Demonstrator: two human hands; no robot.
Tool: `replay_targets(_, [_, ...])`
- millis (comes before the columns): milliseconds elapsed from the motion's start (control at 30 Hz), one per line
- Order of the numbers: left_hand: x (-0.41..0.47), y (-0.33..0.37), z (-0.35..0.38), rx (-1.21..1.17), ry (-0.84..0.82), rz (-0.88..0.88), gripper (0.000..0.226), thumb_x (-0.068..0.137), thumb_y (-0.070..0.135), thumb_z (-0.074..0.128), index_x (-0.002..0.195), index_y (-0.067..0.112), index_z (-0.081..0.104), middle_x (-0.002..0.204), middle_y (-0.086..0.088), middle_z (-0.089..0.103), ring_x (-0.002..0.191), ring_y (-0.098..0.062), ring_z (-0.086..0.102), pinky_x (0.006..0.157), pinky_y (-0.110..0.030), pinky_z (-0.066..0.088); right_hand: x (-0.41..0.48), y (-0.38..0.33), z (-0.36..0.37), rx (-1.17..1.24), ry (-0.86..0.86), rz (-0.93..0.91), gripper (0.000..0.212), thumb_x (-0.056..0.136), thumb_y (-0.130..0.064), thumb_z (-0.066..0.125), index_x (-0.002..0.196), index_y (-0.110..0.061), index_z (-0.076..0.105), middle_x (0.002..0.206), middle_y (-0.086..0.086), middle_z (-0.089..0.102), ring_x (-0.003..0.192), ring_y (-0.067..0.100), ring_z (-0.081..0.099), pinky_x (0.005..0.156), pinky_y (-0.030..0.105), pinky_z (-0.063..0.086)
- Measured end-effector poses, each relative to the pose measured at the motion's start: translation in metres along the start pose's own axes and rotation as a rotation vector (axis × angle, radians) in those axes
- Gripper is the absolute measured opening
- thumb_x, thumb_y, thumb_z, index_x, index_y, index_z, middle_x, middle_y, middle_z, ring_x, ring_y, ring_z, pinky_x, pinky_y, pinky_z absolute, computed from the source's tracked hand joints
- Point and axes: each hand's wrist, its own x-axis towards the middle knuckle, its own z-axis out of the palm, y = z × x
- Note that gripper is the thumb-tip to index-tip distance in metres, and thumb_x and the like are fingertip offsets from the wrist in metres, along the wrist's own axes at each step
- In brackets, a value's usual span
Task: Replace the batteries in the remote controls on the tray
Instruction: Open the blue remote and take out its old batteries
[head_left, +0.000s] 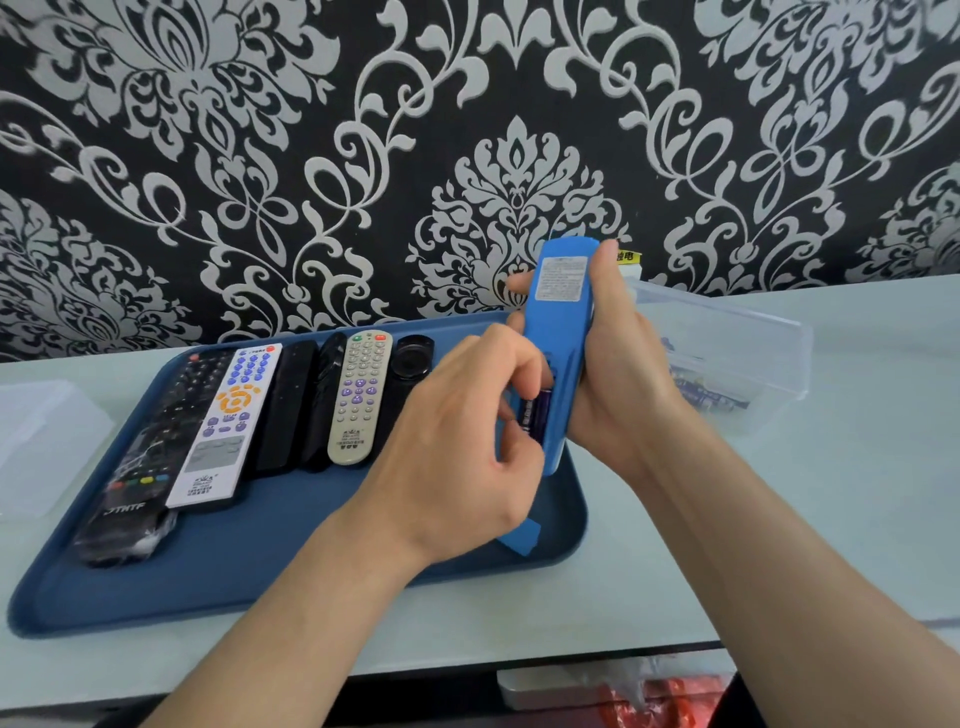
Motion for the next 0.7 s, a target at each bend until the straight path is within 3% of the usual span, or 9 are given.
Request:
replay_targets(167, [-0.0013,-0.001,0.0008,0.103,-0.02,0.053,0.041,0.063,-0.008,0.05,0.09,0.019,0.036,0.095,-0.003,0.061,0.077,-0.018,0.051,0.067,-0.033,0.044,0.0013,-0.0026,-0.0004,0.019,-0.007,0.005,0.072,0.096,-0.066,0.03,0.112,-0.004,0.063,0.076,0.01,0.055,0.054,0.016,0.053,0.053,0.027,0.048])
replay_targets(467, [0.0063,0.0029,0.0019,0.201,-0.002,0.089,0.031,0.056,-0.008,0.044,0.083,0.007,0.045,0.076,-0.003,0.051,0.07,-0.014,0.037,0.059,-0.029,0.037,-0.0013,-0.0008,0.0023,-0.075,0.058,-0.008,0.07,0.097,-0.065,0.03,0.104,-0.007,0.067,0.068,0.007,0.058,0.06,0.017,0.052,0.062,0.03,0.046])
replay_targets(700, [0.0045,0.0039,0.0042,0.258,0.029,0.114,0.027,0.058,-0.011,0.046,0.081,0.003,0.048,0.075,-0.005,0.053,0.069,-0.008,0.028,0.061,-0.02,0.028,0.0011,-0.0006,0.0021,0.005,0.059,-0.004,0.07,0.096,-0.067,0.03,0.1,-0.006,0.065,0.072,0.009,0.056,0.057,0.017,0.051,0.055,0.028,0.046])
